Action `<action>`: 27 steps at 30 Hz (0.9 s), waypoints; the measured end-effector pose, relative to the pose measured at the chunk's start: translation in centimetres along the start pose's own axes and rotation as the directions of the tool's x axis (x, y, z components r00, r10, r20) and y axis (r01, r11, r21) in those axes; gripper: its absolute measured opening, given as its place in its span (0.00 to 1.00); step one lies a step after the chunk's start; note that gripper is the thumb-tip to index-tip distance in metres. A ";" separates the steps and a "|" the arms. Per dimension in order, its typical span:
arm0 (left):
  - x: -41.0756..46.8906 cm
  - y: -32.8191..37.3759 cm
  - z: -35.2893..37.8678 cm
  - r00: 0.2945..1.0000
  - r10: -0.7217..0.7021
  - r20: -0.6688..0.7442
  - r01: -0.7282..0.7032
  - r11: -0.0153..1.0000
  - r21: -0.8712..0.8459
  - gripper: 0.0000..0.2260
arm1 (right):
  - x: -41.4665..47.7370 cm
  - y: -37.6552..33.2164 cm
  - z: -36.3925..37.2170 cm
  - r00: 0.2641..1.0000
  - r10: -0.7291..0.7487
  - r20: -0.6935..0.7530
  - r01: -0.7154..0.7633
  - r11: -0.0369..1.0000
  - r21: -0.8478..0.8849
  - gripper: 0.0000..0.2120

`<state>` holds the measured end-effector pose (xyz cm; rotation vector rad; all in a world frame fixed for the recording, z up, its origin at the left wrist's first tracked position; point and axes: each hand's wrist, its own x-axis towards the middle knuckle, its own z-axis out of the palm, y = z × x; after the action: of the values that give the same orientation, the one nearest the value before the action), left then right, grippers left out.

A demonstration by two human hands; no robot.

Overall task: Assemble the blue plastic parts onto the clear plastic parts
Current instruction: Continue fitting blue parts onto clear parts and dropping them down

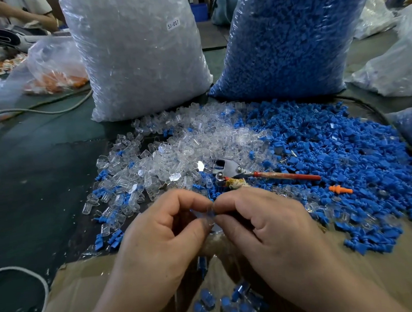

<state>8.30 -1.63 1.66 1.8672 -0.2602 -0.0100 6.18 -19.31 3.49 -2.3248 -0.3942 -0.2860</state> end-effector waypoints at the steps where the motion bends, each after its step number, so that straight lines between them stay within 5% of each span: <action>1: 0.0 0.2 -0.2 1.000 0.017 0.009 -0.018 0.999 0.038 0.14 | 0.0 0.0 0.0 1.000 -0.017 -0.009 0.017 1.000 -0.009 0.10; 9: -0.2 0.5 0.4 0.999 -0.025 -0.022 0.025 0.999 0.031 0.07 | -0.3 -0.5 0.4 0.994 -0.104 0.028 0.107 0.988 -0.107 0.16; 13: -0.1 0.0 0.6 0.993 -0.104 -0.055 0.102 0.994 -0.032 0.16 | -0.2 -0.4 0.5 0.996 -0.088 0.011 0.088 0.991 -0.098 0.14; 17: 0.0 -0.3 0.5 0.986 -0.155 -0.064 0.149 0.985 -0.089 0.06 | -0.2 -0.3 0.4 0.996 -0.092 -0.009 0.089 0.979 -0.184 0.17; 20: 0.0 -0.7 0.0 0.980 -0.172 -0.103 0.161 0.981 -0.109 0.08 | 0.6 1.1 -0.7 0.994 0.092 -0.062 -0.111 0.855 -0.507 0.27; 23: 0.0 -0.5 -0.2 0.971 -0.224 -0.084 0.204 0.959 -0.196 0.12 | 0.8 3.1 -1.9 0.930 0.368 0.015 -0.268 0.705 -0.656 0.34; 27: 0.1 -0.4 0.0 0.971 -0.235 -0.053 0.219 0.952 -0.212 0.15 | 0.7 3.9 -1.9 0.924 0.380 0.034 -0.249 0.668 -0.702 0.30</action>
<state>8.43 -1.50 1.29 1.6785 0.0113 -0.1180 8.08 -23.13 2.52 -3.1197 0.0789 -0.0400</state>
